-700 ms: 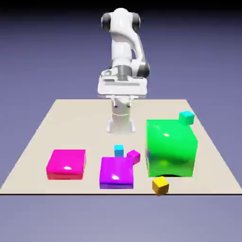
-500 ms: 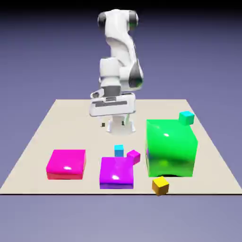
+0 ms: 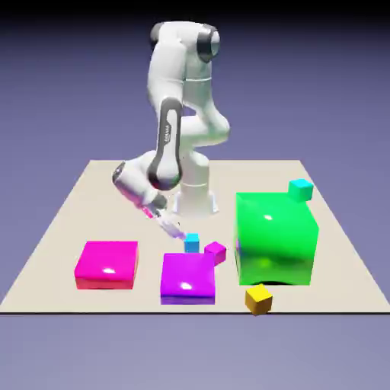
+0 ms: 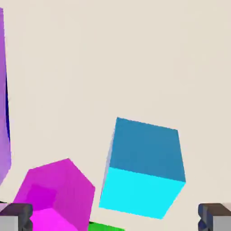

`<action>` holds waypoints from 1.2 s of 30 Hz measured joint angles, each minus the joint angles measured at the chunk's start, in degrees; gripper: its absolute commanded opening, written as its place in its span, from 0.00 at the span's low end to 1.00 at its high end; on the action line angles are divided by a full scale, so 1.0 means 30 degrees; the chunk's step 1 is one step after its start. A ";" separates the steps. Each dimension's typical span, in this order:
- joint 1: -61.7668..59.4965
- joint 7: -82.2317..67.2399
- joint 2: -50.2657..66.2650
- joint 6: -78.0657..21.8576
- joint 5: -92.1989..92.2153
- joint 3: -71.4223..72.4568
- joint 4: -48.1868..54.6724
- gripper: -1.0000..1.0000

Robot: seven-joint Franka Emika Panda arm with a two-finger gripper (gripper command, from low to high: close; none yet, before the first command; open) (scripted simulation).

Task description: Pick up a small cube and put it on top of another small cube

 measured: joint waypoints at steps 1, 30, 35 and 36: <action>0.0000 0.0000 0.0001 -0.0002 0.0002 -0.0002 0.0000 0.50; -0.2964 0.6185 -0.5732 0.4023 0.5809 0.7928 -0.2472 0.00; -0.2930 0.5690 -0.5050 0.4403 0.8091 0.9197 -0.2294 0.00; -0.2756 0.5103 -0.4397 0.4374 0.8922 0.9400 -0.2071 0.00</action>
